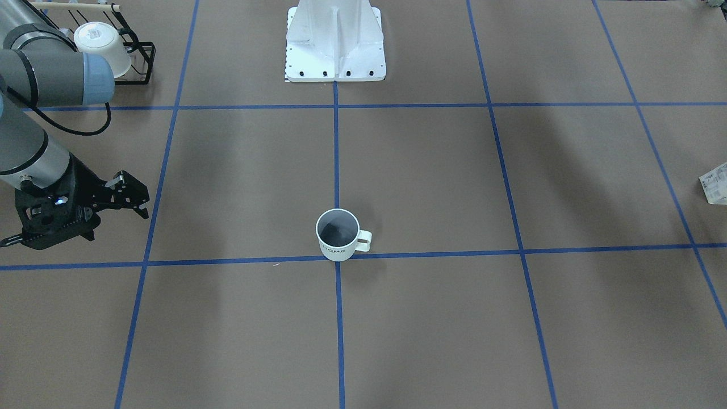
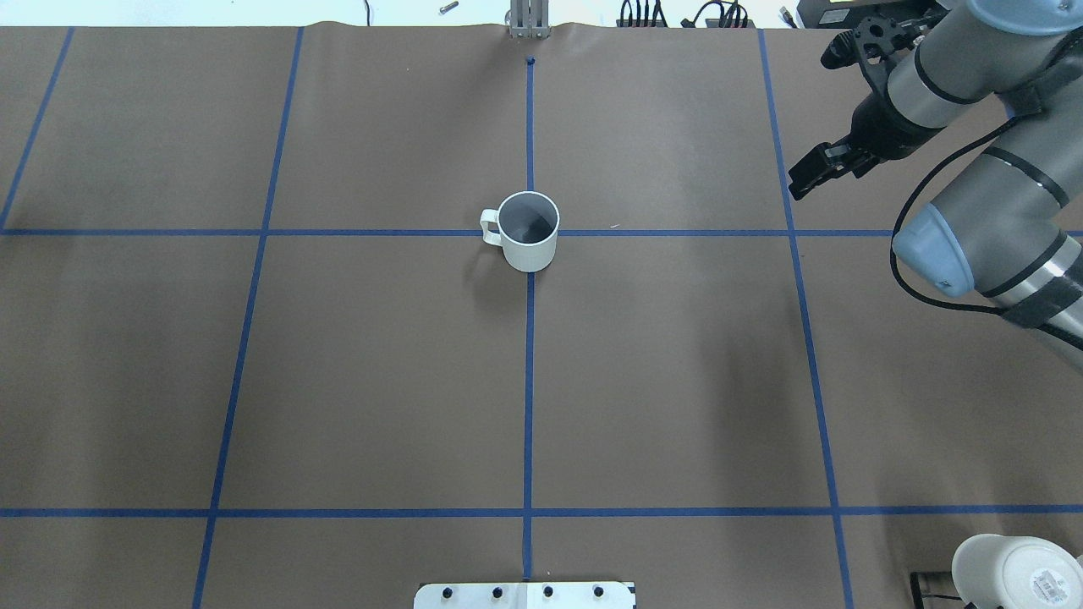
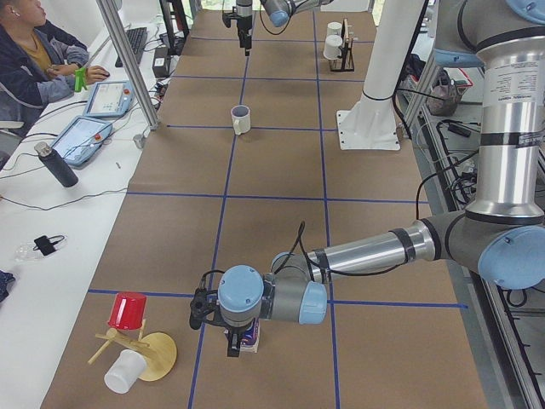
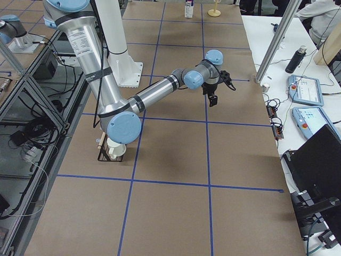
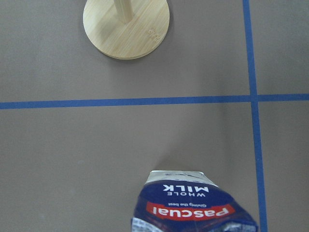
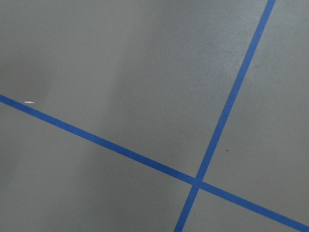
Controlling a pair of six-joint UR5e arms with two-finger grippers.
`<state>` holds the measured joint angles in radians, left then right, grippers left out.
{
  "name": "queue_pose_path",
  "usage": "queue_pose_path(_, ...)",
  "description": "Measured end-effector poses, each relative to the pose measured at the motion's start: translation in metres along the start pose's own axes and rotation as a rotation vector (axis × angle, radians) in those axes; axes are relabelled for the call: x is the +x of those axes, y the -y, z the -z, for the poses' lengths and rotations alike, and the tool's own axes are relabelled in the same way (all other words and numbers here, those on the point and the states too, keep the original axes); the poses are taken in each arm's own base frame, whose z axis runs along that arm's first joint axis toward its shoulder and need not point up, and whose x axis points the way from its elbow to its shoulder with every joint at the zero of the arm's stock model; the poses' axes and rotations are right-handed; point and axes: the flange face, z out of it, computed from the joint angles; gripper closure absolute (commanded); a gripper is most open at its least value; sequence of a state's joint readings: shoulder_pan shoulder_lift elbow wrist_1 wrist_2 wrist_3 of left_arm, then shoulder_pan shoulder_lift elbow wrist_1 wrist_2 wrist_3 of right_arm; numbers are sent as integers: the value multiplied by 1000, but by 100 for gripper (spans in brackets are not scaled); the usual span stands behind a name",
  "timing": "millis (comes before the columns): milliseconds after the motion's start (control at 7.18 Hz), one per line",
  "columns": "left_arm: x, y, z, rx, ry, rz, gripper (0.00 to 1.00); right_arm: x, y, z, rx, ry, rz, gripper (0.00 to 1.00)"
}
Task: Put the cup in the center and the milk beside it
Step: 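Carry the milk carton with the left gripper toward the mug while the right arm withdraws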
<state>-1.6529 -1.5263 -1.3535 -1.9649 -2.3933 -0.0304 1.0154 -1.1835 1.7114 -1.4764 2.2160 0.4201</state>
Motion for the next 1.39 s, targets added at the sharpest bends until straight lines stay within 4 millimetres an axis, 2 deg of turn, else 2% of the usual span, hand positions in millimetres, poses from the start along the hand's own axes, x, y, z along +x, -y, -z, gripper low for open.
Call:
queue_pose_path(139, 4, 1, -3, -1, -9, 3, 14, 1, -2, 1, 1, 0, 0, 0)
queue_pose_path(279, 7, 1, -5, -3, -14, 1, 45, 1, -5, 2, 2, 0, 0, 0)
queue_pose_path(418, 9, 2, -7, -5, -15, 0, 81, 2, -6, 3, 3, 1, 0, 0)
queue_pose_path(557, 10, 3, -6, -4, -16, 5, 95, 3, -8, 4, 4, 0, -1, 0)
queue_pose_path(697, 16, 6, -2, 7, -19, 17, 100, 5, -11, 6, 6, 0, -2, 0)
queue_pose_path(836, 32, 14, 10, 31, -38, 31, 100, 10, -15, 12, 10, -3, -9, 0)
queue_pose_path(975, 63, 26, 31, 56, -72, 56, 100, 15, -20, 22, 10, -12, -23, 0)
queue_pose_path(1115, 107, 40, 54, 66, -95, 82, 100, 20, -26, 38, -2, -29, -34, 0)
queue_pose_path(1254, 165, 57, 75, 62, -115, 104, 100, 28, -37, 55, -25, -51, -30, 0)
queue_pose_path(1393, 233, 84, 88, 52, -139, 113, 100, 46, -58, 70, -52, -75, -18, 0)
